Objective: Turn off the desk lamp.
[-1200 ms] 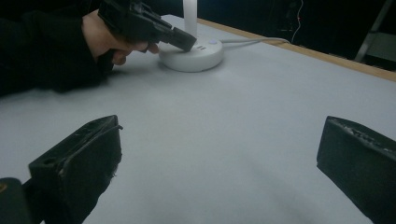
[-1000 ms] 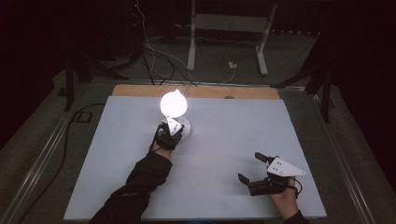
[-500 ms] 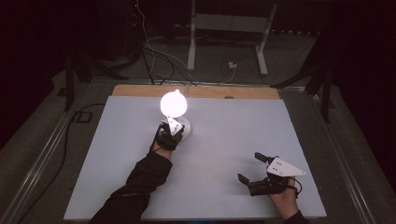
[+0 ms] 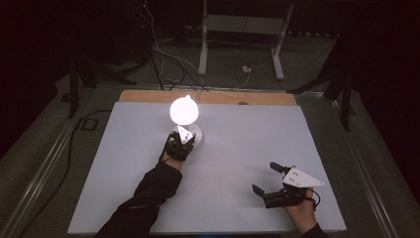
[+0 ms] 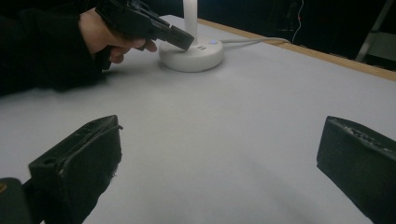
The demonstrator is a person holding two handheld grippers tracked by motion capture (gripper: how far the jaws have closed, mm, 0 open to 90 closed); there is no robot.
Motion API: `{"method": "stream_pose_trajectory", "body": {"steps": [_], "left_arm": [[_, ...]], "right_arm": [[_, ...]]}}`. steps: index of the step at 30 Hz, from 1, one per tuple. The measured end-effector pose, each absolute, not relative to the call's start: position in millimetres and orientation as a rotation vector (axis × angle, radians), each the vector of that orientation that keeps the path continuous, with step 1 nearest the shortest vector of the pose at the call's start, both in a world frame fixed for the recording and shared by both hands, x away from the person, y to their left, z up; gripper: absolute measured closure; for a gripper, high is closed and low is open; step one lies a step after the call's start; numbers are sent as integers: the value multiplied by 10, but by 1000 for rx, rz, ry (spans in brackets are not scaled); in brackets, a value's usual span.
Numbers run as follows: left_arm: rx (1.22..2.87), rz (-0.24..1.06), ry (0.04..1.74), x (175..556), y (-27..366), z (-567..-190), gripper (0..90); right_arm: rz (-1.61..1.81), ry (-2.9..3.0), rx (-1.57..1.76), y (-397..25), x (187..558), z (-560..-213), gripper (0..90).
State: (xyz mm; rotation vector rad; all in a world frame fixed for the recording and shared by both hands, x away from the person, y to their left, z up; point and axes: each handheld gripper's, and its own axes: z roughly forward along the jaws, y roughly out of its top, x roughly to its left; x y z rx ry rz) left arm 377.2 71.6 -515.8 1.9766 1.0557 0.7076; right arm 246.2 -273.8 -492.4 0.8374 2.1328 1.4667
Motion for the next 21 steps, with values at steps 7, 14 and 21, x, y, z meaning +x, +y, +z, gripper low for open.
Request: {"method": "stream_pose_trajectory", "body": {"steps": [7,14,21], "left_arm": [[1985,717,1052,3775,721,-5161,900],[1988,724,1036,3765,706,-5170,900],[1995,715,1035,3784,700,-5163,900]], "right_arm": [[1468,2132,838,-2737,2461,-4921,0],[1466,2133,840,-2736,2461,-4921,0],[1460,2138,842,-2731,2465,-4929,0]]}}
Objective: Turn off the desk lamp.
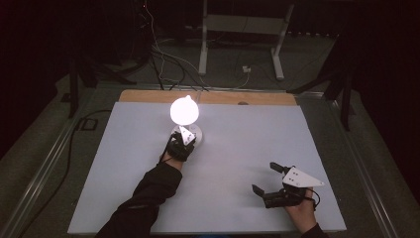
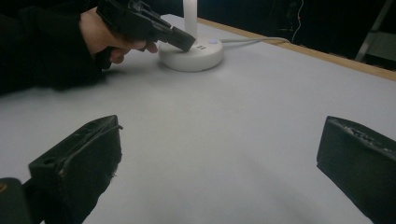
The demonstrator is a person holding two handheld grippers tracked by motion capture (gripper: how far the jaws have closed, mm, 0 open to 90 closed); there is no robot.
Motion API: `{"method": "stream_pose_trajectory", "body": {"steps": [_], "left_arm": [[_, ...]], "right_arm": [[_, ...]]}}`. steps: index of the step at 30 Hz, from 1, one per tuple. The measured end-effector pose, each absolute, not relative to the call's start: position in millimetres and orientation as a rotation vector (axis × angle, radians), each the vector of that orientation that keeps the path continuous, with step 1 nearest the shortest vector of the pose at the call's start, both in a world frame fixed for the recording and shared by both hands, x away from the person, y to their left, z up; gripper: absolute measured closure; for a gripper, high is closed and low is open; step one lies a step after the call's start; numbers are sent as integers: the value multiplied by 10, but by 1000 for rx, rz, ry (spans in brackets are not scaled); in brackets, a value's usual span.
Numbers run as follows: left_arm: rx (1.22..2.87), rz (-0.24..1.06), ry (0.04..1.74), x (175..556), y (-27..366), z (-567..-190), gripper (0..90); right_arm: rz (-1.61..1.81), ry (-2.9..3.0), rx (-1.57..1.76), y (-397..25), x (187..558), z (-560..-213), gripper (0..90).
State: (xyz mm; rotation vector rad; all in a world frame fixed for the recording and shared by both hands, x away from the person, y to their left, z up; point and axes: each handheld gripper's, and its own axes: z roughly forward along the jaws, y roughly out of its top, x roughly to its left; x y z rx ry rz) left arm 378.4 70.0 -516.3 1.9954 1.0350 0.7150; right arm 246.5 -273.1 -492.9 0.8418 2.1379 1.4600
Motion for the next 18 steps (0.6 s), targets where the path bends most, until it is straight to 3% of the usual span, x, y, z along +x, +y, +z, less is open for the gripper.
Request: {"method": "stream_pose_trajectory", "body": {"steps": [5,10,11,15,18], "left_arm": [[1960,662,1033,3761,726,-5034,894],[1962,614,989,3692,704,-4894,718],[1968,594,982,3673,701,-4872,718],[1962,579,975,3583,700,-4776,516],[1955,553,961,3531,718,-4712,462]], "right_arm": [[1465,2135,840,-2737,2462,-4926,0],[1469,2132,844,-2744,2465,-4925,0],[1469,2132,844,-2744,2465,-4925,0],[1469,2127,841,-2752,2461,-4918,0],[1467,2128,846,-2756,2465,-4922,0]]}}
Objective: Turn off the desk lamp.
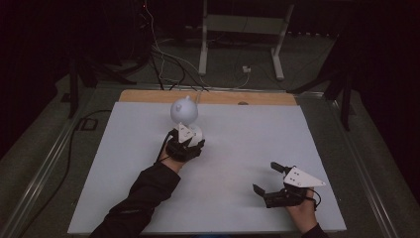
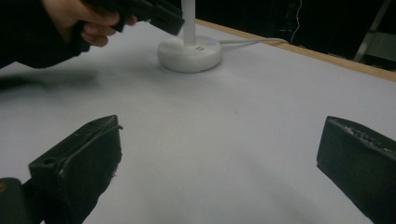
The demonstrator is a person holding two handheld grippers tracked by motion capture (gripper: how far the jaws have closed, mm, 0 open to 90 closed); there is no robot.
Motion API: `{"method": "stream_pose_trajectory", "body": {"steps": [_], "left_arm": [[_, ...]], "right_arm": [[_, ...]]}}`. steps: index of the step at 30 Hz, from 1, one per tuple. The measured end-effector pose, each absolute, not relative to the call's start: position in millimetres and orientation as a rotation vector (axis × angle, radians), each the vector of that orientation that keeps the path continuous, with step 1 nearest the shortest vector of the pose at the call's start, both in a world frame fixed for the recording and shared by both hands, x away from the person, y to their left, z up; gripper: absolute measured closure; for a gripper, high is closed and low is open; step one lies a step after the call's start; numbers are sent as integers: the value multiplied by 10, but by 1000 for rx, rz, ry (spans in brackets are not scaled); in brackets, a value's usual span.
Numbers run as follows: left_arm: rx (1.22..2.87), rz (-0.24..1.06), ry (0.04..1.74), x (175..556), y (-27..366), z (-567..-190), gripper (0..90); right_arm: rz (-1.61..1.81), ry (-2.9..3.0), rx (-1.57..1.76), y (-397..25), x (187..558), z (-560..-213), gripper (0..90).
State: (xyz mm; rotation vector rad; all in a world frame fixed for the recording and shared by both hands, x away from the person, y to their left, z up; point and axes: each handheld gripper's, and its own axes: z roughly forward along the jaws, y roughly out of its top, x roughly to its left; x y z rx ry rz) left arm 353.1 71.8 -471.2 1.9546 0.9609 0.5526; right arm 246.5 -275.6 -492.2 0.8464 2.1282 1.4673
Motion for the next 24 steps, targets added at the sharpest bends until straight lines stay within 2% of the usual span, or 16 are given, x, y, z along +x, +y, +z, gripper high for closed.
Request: {"method": "stream_pose_trajectory", "body": {"steps": [2,3,6,7,9,12,16,24], "left_arm": [[1955,520,950,3504,732,-4666,357],[1960,501,946,3493,737,-4648,357],[1970,439,922,3438,772,-4608,233],[1980,383,888,3410,806,-4591,152],[1983,354,881,3387,832,-4582,135],[2005,282,842,3332,896,-4570,27],[2032,230,789,3221,1036,-4575,10],[2030,262,778,3008,1374,-4597,4]], "right_arm": [[1468,2127,846,-2753,2471,-4921,0],[1468,2127,846,-2753,2471,-4921,0],[1463,2133,843,-2744,2462,-4923,0],[1465,2130,839,-2747,2460,-4917,0],[1468,2128,841,-2749,2462,-4916,0],[1468,2131,845,-2747,2467,-4924,0],[1469,2134,845,-2740,2470,-4928,0],[1464,2140,845,-2731,2469,-4932,0]]}}
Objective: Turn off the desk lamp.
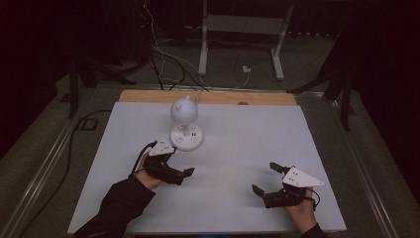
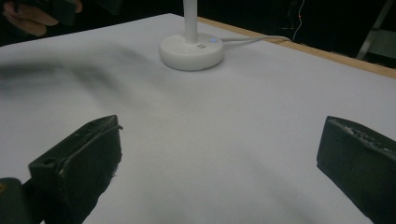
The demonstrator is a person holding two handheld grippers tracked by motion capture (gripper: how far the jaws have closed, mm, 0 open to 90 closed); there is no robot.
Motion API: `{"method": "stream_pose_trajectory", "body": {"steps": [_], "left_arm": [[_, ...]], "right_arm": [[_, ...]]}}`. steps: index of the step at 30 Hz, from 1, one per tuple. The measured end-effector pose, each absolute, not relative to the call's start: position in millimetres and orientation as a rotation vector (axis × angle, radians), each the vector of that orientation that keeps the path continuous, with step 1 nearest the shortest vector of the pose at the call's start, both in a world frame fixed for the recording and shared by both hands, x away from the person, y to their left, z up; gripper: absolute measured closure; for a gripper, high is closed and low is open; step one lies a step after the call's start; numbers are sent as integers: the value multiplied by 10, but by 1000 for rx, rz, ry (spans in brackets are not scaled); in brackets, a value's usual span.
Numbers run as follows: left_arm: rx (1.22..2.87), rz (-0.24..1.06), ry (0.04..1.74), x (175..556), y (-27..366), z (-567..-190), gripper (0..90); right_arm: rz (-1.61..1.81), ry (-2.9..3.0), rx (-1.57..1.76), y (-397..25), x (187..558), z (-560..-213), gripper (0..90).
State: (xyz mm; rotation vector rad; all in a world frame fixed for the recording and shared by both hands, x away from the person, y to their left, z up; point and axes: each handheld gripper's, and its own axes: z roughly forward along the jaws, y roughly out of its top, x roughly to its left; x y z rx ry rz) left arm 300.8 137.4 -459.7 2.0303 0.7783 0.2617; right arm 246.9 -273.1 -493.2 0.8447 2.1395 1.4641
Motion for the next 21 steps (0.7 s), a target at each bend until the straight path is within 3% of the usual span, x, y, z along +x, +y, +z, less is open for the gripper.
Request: {"method": "stream_pose_trajectory", "body": {"steps": [21], "left_arm": [[2055,277,784,2611,2060,-4951,5]], "right_arm": [[1453,2154,851,-2715,2479,-4948,0]]}}
